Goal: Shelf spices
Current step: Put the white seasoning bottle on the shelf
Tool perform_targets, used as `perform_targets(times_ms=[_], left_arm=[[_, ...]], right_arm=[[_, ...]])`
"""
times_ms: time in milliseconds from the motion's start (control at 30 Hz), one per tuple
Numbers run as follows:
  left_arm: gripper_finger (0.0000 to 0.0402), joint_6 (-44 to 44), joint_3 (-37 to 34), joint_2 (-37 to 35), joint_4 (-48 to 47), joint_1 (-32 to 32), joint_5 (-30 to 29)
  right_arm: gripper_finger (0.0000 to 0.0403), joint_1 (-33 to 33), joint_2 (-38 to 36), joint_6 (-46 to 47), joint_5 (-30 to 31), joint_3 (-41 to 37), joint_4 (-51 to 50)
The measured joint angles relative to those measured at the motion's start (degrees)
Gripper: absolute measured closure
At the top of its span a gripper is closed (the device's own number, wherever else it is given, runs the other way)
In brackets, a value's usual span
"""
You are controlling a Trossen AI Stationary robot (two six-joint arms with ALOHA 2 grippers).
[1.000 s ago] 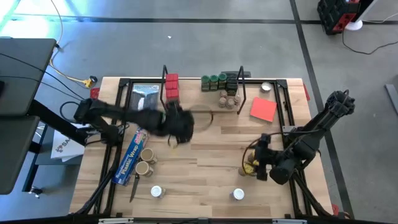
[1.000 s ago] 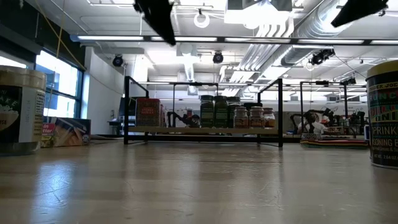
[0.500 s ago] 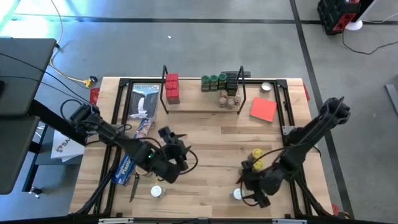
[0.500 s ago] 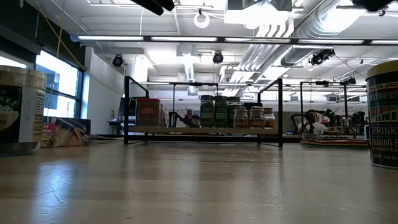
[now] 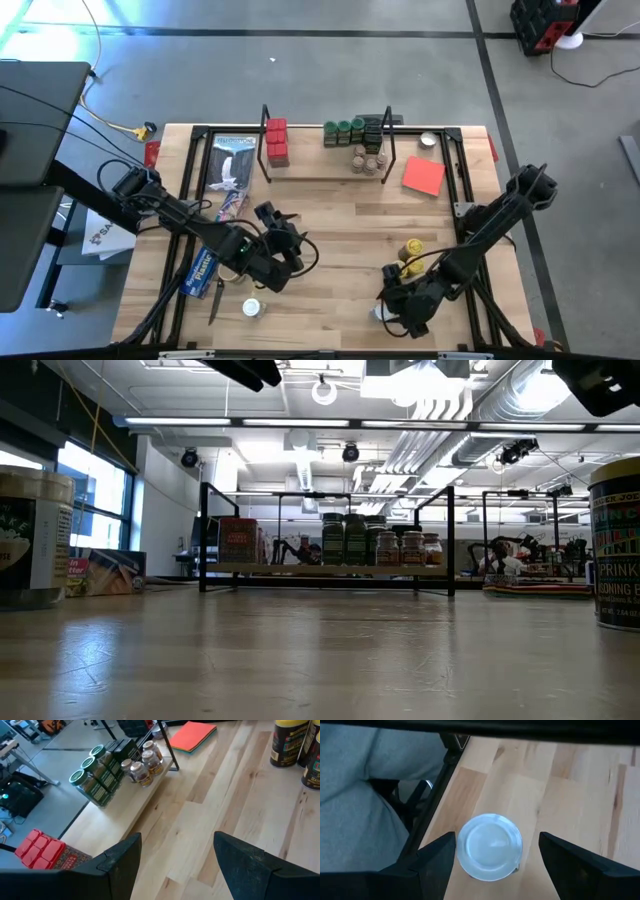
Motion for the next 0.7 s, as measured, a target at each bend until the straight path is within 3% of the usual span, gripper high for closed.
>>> perform_targets(times_ms=[367, 700], left_arm=[[0.0159, 0.1, 0.0, 0.0, 0.2, 0.0, 0.3], [0.0159, 0.1, 0.0, 0.0, 0.2, 0.0, 0.8]], right_arm=[[0.0122, -3.4, 3.2, -10.6, -0.5, 0.0, -0.2], [0.0163, -10.8, 3.3, -23.3, -0.5, 0.0, -0.2]])
